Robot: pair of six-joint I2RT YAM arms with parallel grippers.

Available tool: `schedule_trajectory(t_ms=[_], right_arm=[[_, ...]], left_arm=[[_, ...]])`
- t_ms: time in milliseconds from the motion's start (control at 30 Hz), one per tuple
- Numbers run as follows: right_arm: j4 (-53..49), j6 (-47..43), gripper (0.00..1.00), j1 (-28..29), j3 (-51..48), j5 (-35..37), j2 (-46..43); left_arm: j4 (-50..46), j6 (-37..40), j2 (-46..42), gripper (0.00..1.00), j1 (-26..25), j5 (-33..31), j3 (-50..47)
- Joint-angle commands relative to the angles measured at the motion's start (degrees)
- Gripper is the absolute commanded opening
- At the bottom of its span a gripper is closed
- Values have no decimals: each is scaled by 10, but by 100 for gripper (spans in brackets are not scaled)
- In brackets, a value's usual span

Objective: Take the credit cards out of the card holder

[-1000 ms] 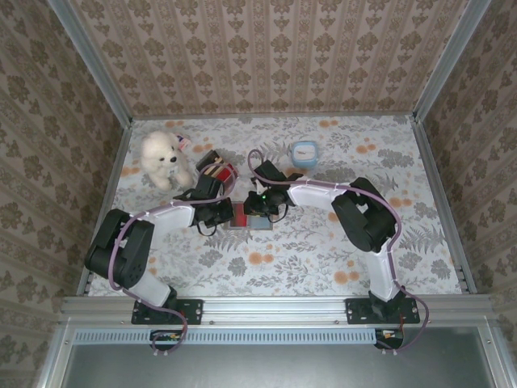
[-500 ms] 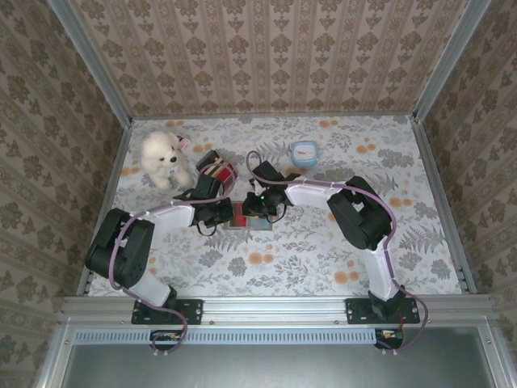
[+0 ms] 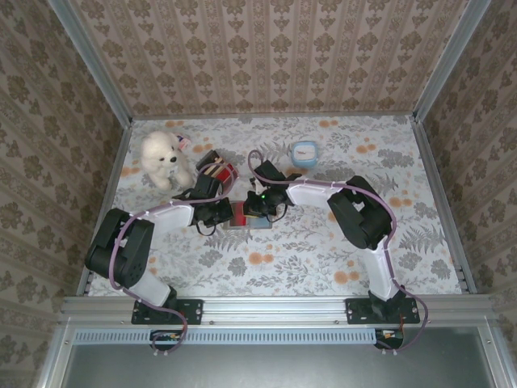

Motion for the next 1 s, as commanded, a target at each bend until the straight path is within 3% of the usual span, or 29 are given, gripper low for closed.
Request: schedule_trajectory(t_ms=[0, 367, 467, 667, 967], right_arm=[[-7, 1, 10, -10, -21, 2, -29], [-12, -6, 8, -17, -37, -9, -44], [11, 3, 4, -23, -61, -4, -68], [50, 6, 0, -44, -122, -7, -136], [101, -11, 0, -76, -186, -69, -196]], left_arm=[[-17, 1, -4, 11, 5, 5, -3], [-18, 19, -3, 12, 5, 25, 12], [-13, 19, -6, 16, 5, 39, 16], [0, 16, -31, 28, 5, 67, 25], [97, -36, -64, 66, 28, 146, -8]])
